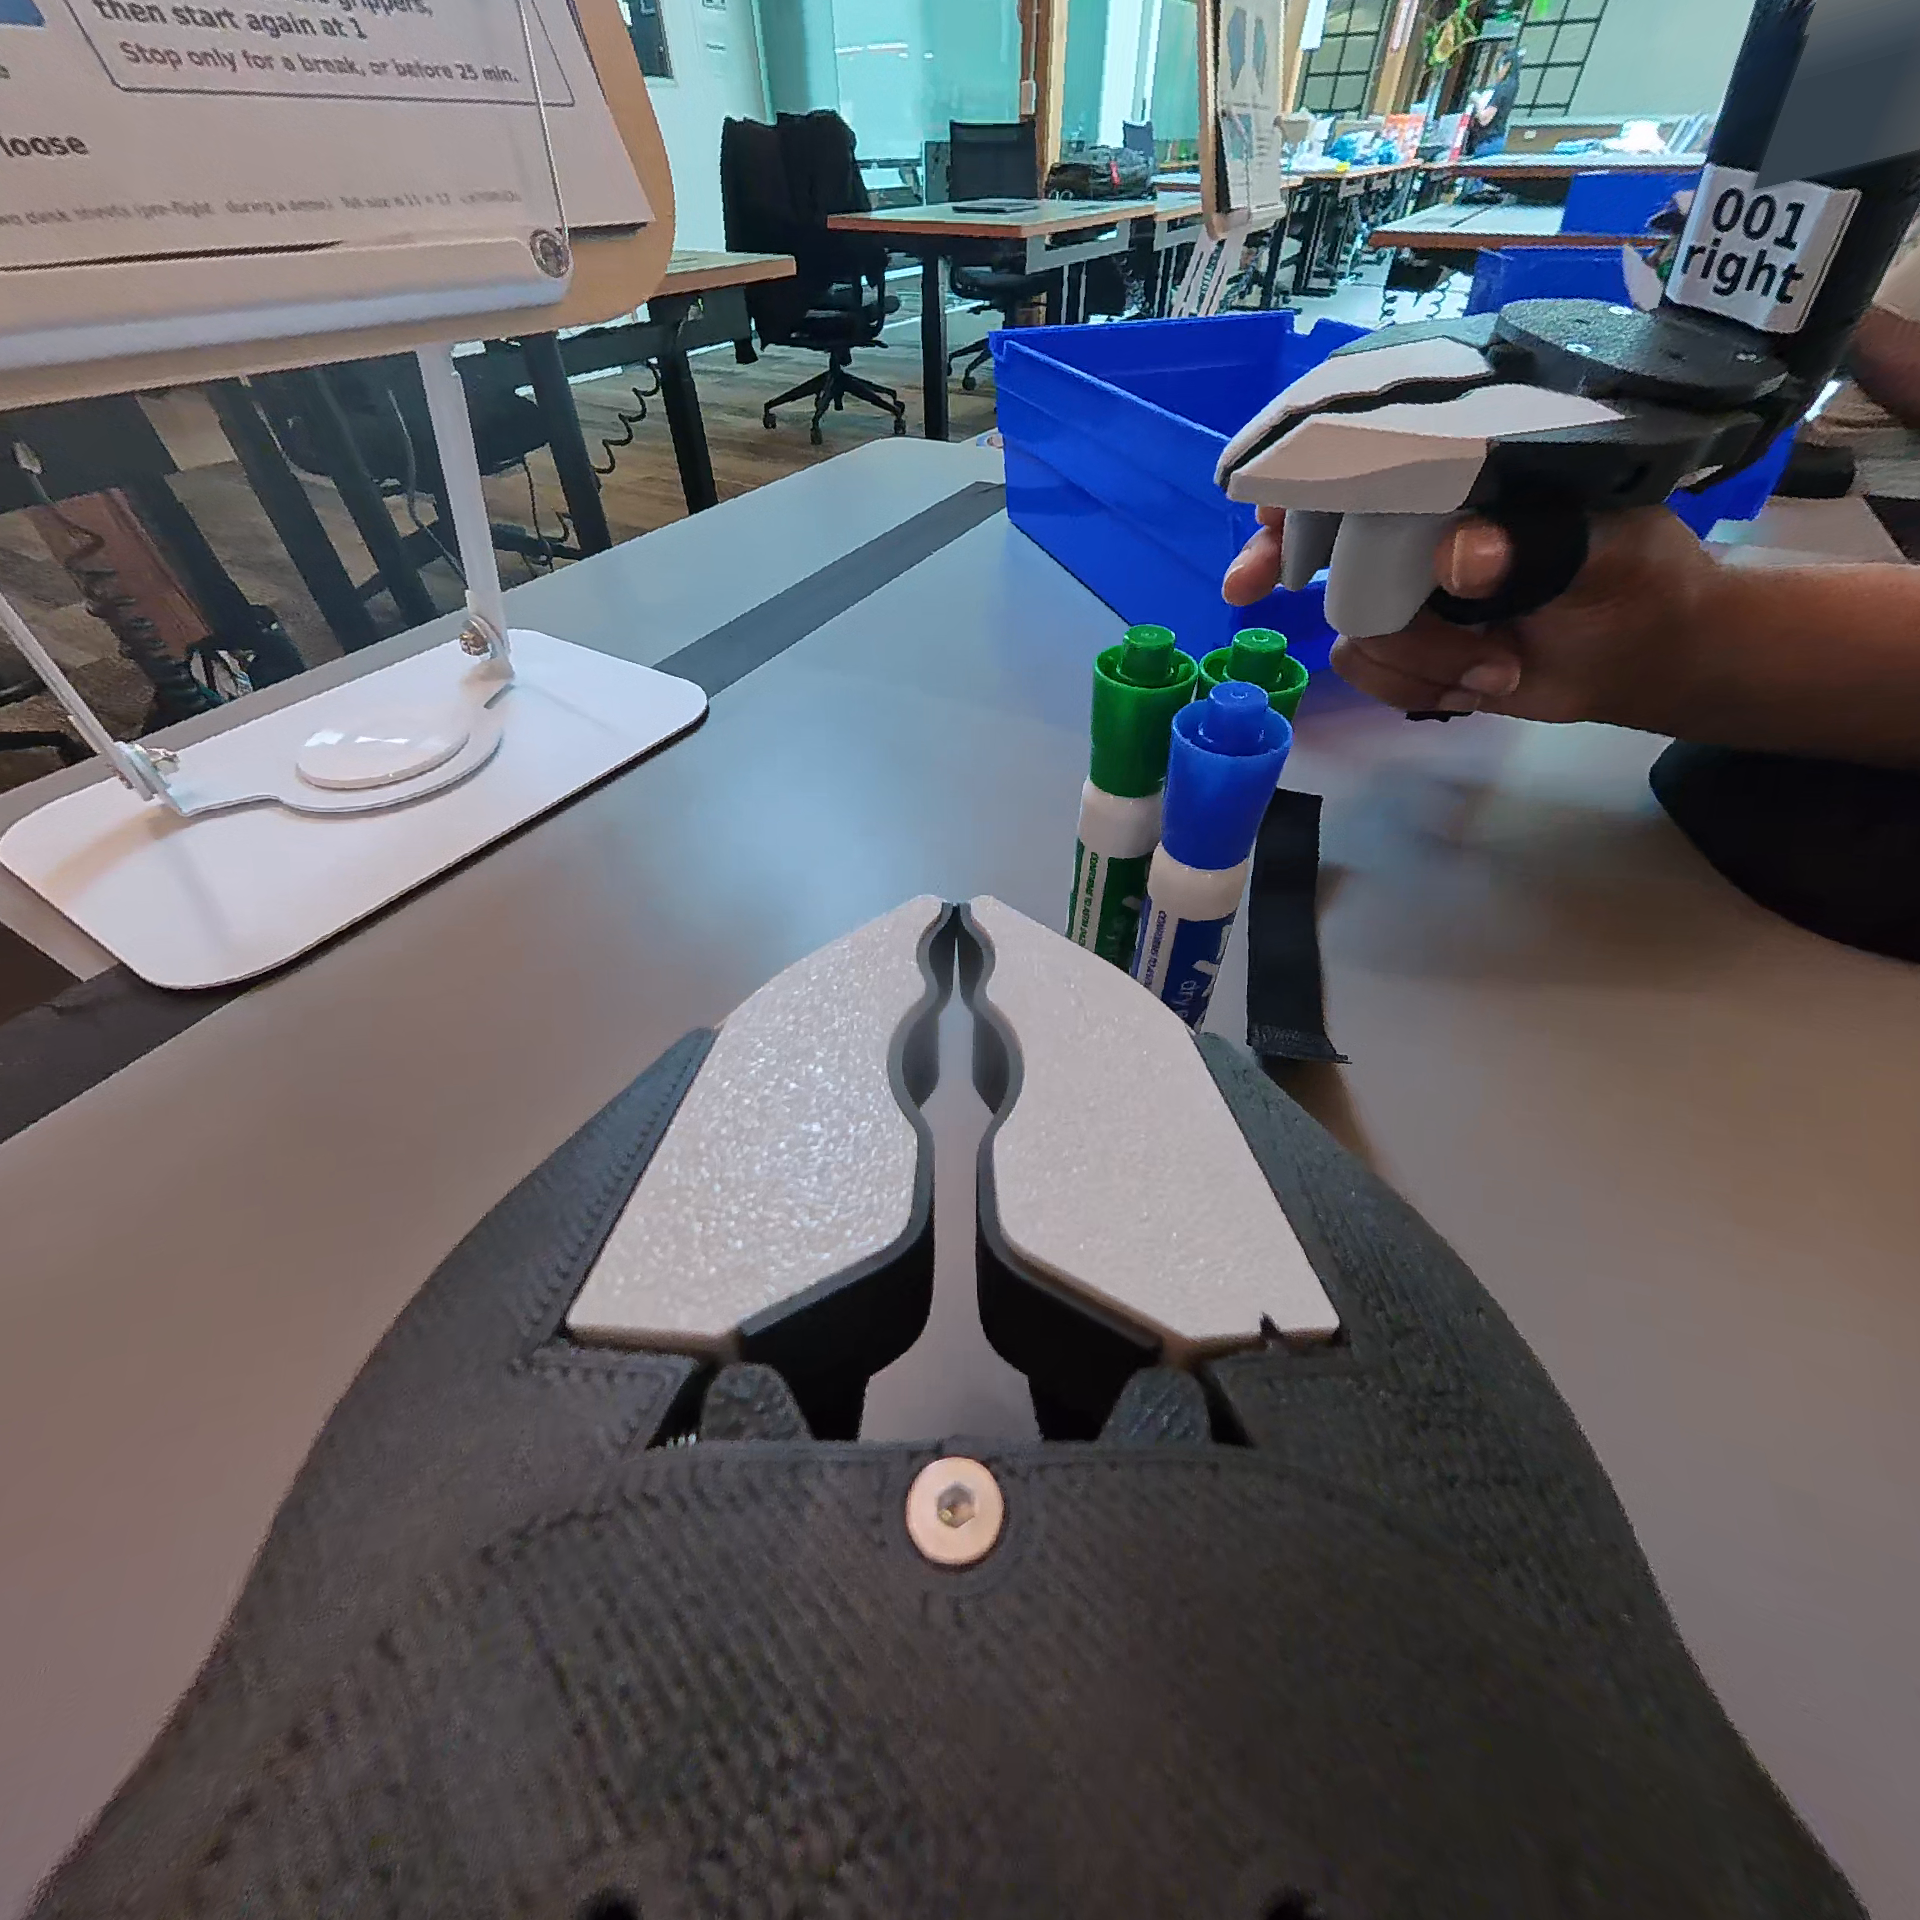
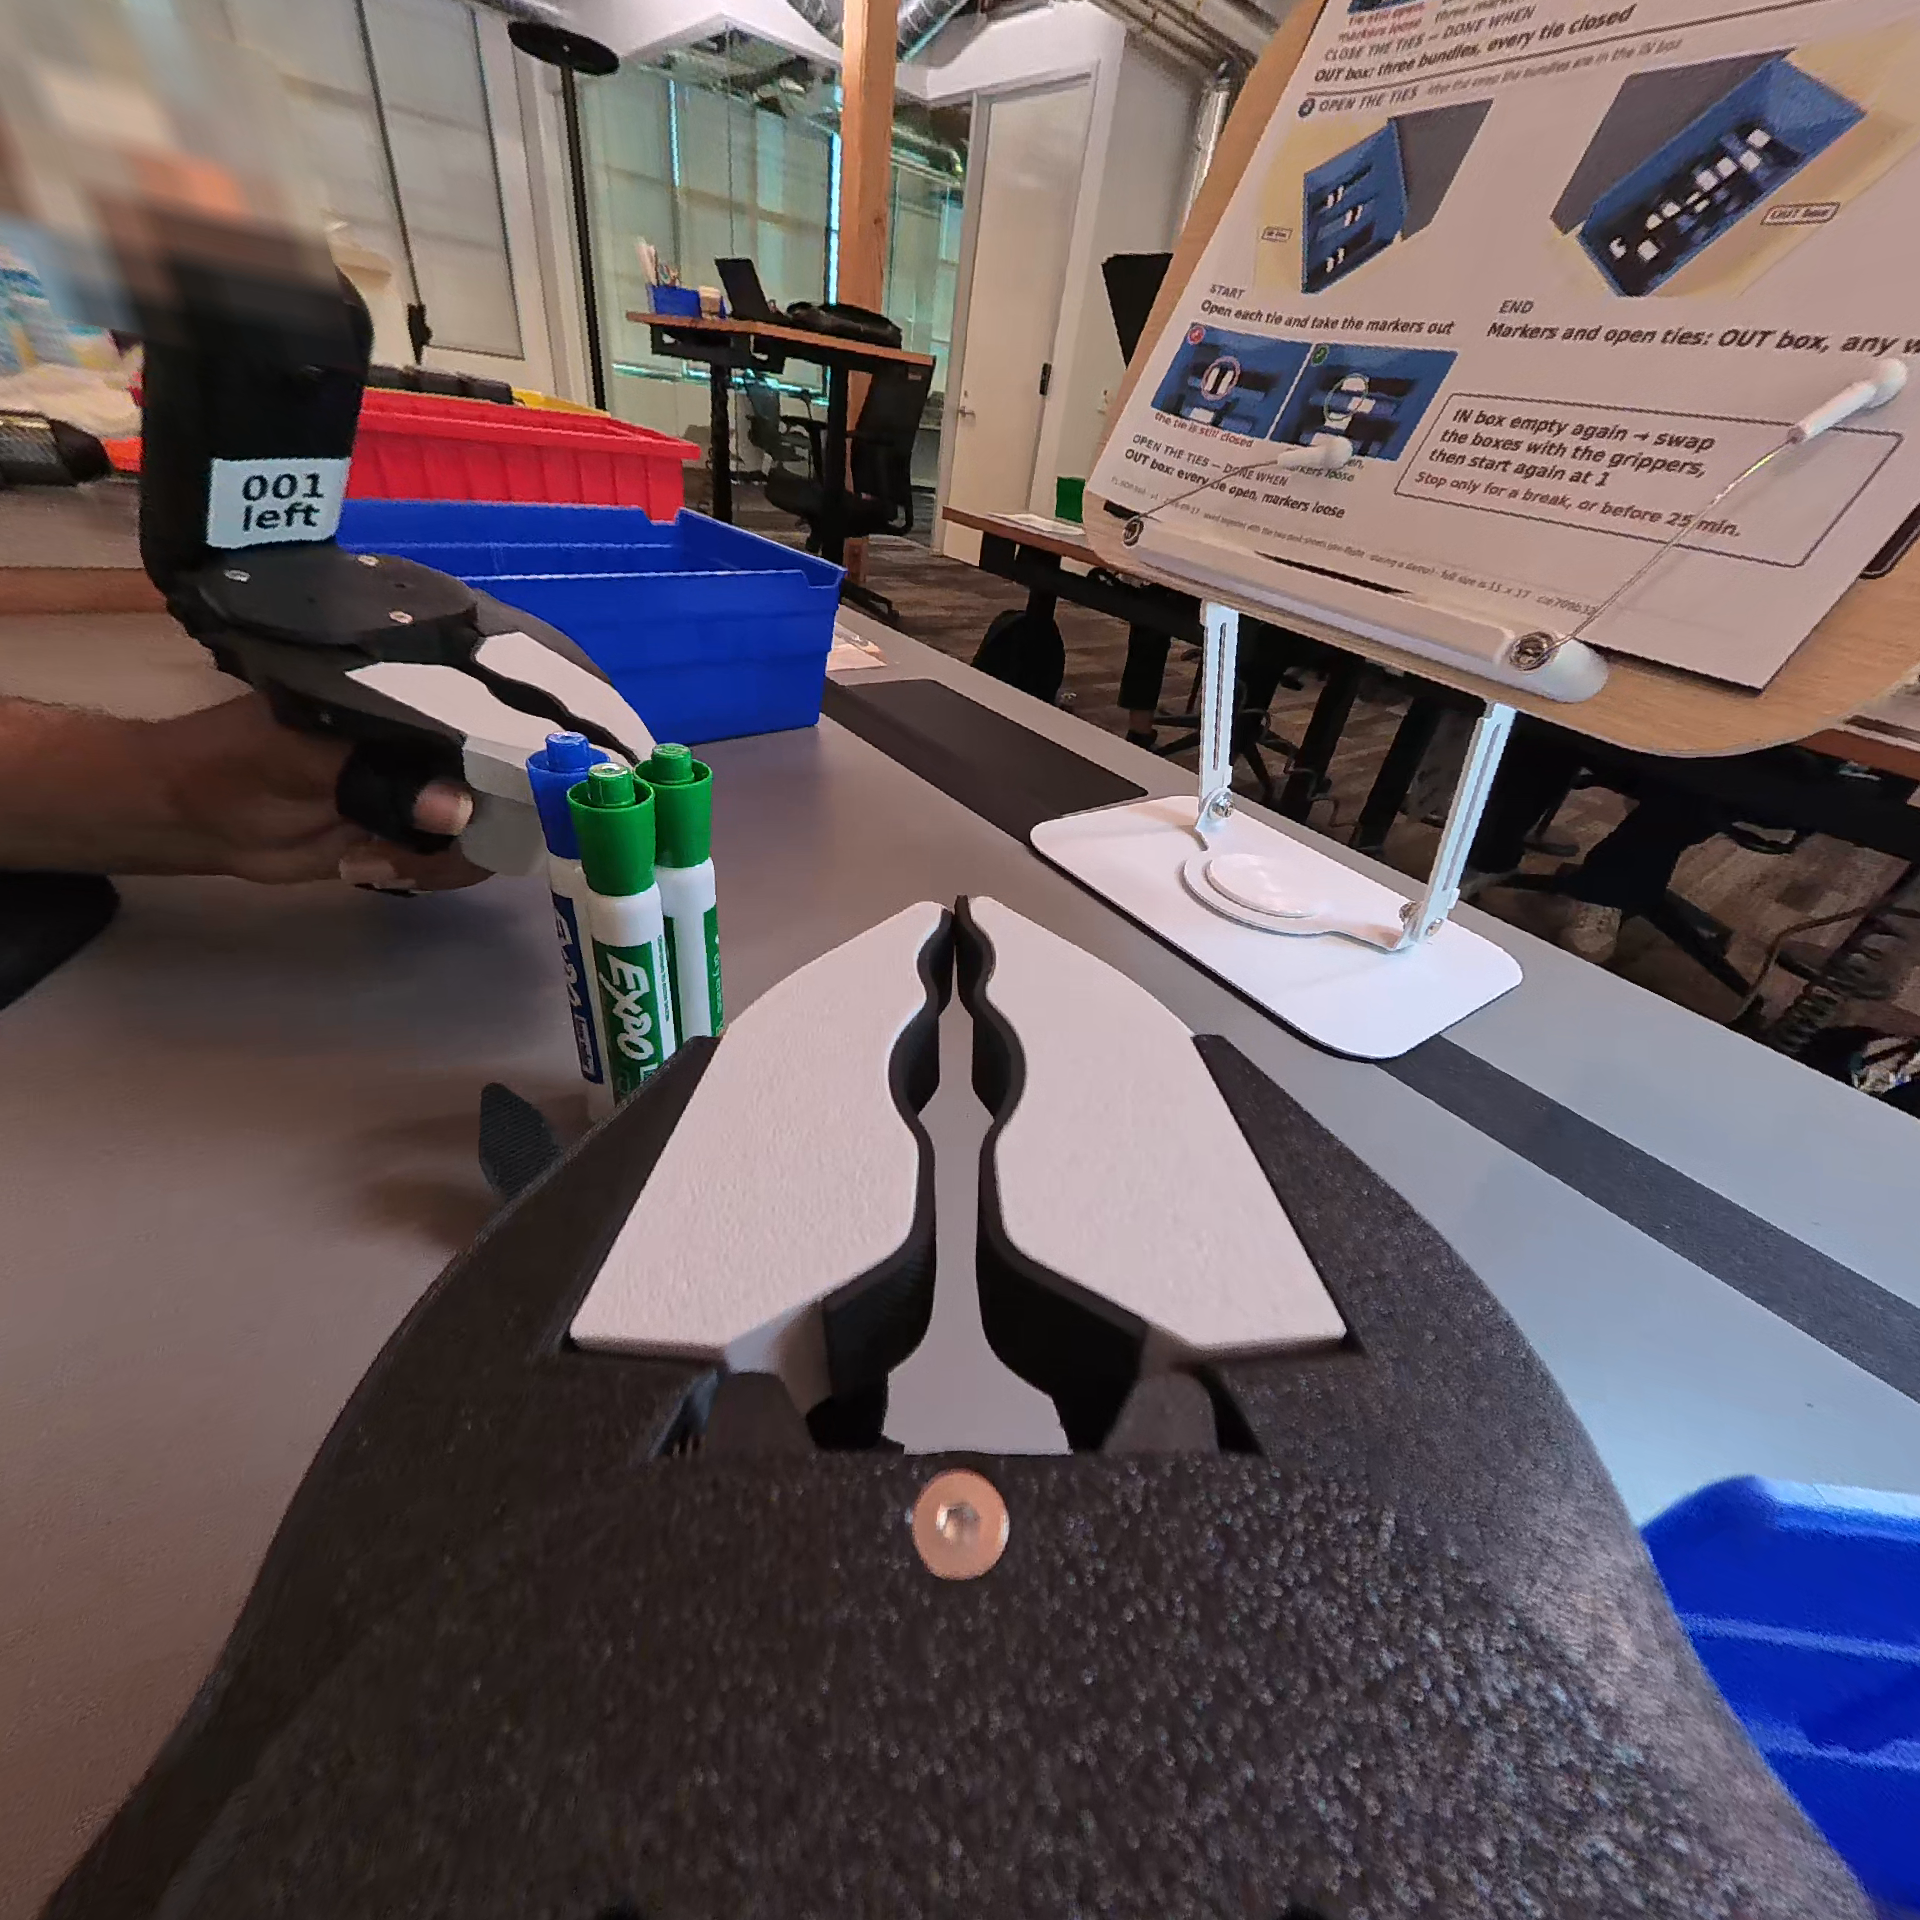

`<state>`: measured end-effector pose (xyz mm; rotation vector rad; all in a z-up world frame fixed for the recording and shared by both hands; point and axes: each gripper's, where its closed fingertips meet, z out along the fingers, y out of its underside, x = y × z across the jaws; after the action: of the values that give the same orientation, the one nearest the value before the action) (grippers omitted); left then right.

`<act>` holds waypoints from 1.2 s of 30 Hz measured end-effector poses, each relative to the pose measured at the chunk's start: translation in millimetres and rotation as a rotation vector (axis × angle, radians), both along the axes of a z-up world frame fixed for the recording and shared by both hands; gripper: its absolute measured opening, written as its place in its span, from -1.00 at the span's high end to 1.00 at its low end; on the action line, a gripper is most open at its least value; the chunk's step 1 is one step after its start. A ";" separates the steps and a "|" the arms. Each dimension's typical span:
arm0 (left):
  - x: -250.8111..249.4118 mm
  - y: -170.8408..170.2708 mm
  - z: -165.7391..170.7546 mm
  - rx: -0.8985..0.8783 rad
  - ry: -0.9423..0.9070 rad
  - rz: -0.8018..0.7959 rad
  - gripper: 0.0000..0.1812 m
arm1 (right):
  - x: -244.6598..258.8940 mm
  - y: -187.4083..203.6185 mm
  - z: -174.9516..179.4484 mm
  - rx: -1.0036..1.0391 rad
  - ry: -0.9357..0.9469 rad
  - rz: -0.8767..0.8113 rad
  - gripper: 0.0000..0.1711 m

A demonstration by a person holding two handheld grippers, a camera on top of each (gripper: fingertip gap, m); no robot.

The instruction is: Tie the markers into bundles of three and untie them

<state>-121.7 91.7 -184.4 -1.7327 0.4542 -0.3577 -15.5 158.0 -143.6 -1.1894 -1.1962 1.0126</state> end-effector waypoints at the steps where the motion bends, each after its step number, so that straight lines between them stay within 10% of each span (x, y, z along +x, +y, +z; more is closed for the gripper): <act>1: -0.2 0.0 -0.4 -0.001 0.000 0.001 1.00 | 0.9 0.1 0.5 0.001 0.001 -0.002 1.00; 36: 5.6 -3.0 6.1 0.021 -0.007 -0.019 1.00 | -6.9 -3.1 -3.4 -0.013 0.005 0.020 1.00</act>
<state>-116.1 88.7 -178.4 -1.7071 0.4683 -0.3707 -22.4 154.9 -147.0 -1.1867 -1.2013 1.0391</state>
